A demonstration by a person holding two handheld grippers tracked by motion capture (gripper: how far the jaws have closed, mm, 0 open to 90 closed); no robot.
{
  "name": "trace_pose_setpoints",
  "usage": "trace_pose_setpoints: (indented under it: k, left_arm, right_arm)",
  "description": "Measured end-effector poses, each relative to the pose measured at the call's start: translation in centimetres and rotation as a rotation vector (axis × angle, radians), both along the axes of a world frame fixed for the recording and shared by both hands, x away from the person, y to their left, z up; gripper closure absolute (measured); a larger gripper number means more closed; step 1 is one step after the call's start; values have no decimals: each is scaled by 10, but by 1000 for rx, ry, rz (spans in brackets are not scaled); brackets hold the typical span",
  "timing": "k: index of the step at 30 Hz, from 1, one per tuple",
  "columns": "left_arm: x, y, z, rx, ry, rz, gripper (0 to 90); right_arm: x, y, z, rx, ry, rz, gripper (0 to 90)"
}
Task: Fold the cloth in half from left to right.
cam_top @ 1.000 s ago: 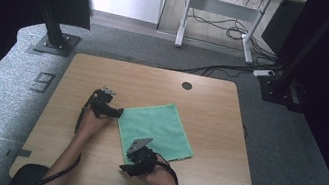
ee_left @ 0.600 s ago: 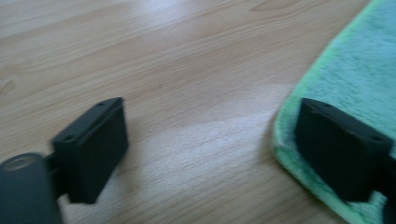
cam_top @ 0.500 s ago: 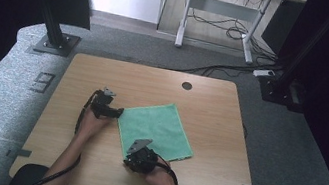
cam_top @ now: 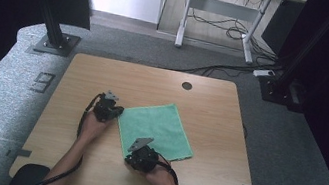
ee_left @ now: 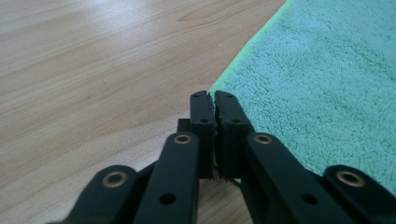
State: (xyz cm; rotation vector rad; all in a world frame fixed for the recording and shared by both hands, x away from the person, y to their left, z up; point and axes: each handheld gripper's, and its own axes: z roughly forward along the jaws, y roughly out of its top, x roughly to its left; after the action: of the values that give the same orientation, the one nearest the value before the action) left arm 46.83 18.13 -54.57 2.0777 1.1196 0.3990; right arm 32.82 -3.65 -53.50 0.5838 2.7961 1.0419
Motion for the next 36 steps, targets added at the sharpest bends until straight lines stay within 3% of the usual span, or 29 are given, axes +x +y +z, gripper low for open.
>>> trace_pose_setpoints:
  k: [8,16,27,36]
  left_arm:
    - [-3,6,3,19,14,22,877]
    - [-17,33,8,20,46,67,874]
    - [-42,66,20,43,50,112,875]
    - [-40,64,32,32,28,118,876]
  right_arm:
    - [-2,8,1,-7,4,28,860]
    - [-6,30,1,-3,25,85,862]
    - [-20,70,6,-2,21,190,867]
    - [-20,61,23,42,-4,173,868]
